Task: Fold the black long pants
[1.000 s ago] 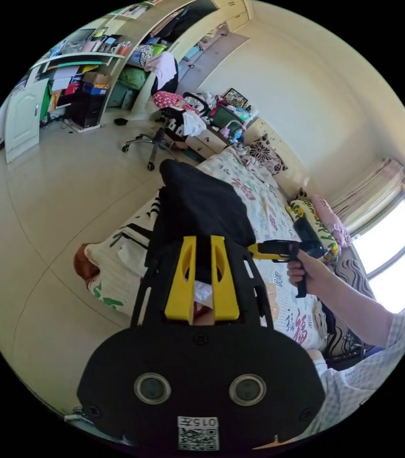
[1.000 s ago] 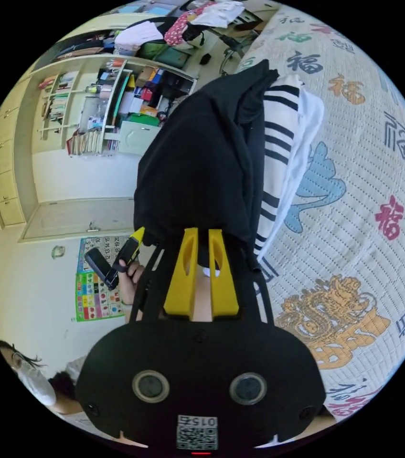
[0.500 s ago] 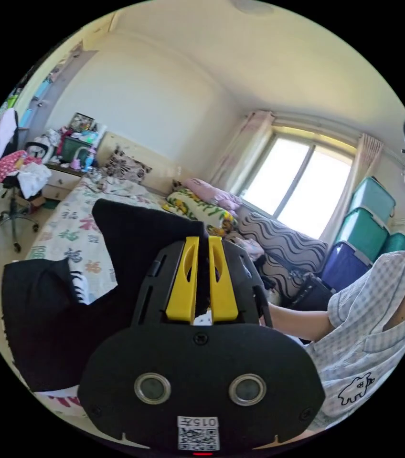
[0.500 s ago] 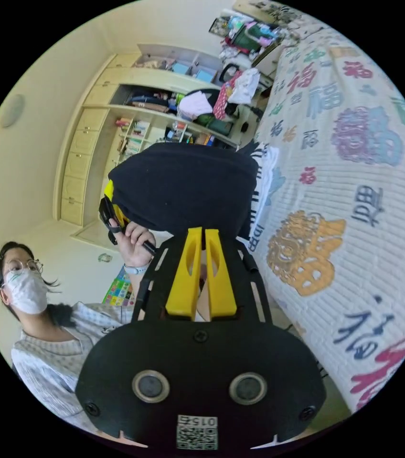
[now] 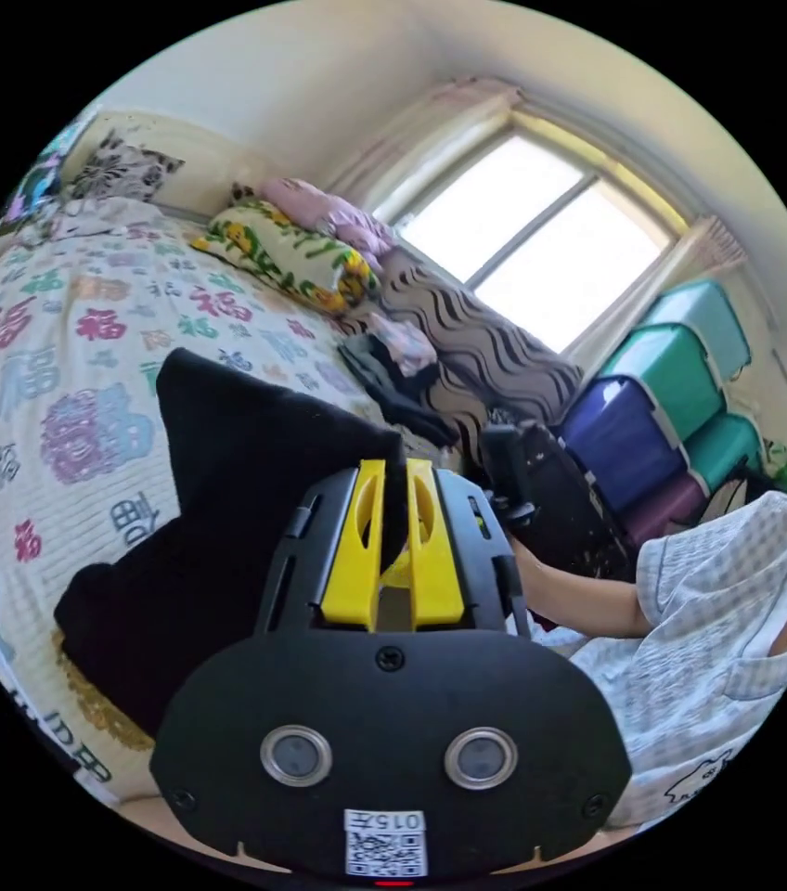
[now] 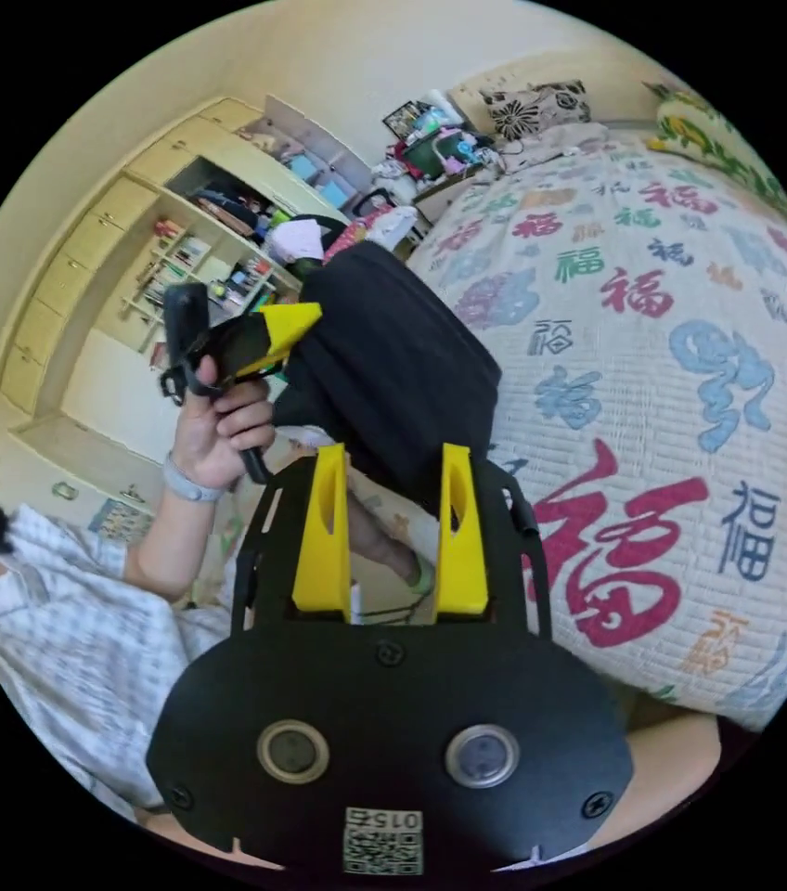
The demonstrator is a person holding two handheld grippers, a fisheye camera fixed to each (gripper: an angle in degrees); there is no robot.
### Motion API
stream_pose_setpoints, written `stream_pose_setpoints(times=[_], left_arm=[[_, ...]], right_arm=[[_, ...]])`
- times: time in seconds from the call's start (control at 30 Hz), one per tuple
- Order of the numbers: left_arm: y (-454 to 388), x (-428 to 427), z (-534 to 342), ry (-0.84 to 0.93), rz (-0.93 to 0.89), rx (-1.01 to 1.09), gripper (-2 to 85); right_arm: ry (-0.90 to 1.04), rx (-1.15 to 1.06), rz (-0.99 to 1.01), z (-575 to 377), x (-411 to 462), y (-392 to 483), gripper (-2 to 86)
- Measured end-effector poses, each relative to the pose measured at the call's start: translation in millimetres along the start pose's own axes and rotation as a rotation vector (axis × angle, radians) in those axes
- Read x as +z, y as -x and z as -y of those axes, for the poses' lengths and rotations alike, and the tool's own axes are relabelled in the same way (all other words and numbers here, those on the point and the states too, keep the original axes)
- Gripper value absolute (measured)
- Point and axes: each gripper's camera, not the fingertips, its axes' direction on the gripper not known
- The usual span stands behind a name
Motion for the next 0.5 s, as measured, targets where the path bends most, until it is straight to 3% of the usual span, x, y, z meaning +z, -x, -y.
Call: stream_pose_setpoints(times=[0.1,0.17,0.23,0.4,0.5], left_arm=[[-19,44,27,0.151,-0.028,0.056,3.1],[-23,36,33,0.078,-0.096,0.073,2.6],[-12,13,28,0.041,-0.034,0.027,3.6],[65,-83,-24,-0.069,0.216,-0.352,6.6],[110,-128,-65,-0.137,0.274,-0.621,7.1]], right_arm=[[-0.004,0.134,-0.116,11,-1,-21,7.9],[-0.087,0.354,-0.072,-3,-10,-64,6.8],[-0.141,0.482,-0.008,-21,-18,-89,6.4],[-0.209,0.559,-0.048,-51,-39,-93,5.9],[-0.169,0.399,-0.037,-27,-31,-58,6.7]])
